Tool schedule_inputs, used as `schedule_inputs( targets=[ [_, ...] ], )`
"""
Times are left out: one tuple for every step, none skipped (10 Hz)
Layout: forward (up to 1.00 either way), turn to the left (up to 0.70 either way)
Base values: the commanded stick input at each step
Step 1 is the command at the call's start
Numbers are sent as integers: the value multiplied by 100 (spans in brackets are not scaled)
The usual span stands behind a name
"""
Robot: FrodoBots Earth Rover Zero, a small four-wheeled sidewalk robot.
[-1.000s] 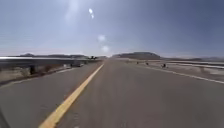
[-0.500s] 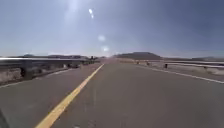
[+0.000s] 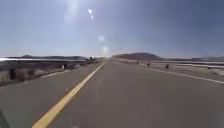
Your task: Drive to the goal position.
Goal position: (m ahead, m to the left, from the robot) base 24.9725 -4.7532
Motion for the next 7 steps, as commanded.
schedule_inputs(
  targets=[
    [85, 0],
    [85, 0],
    [85, 0],
    [85, 0],
    [85, 0],
    [85, 0],
    [85, 0]
  ],
)
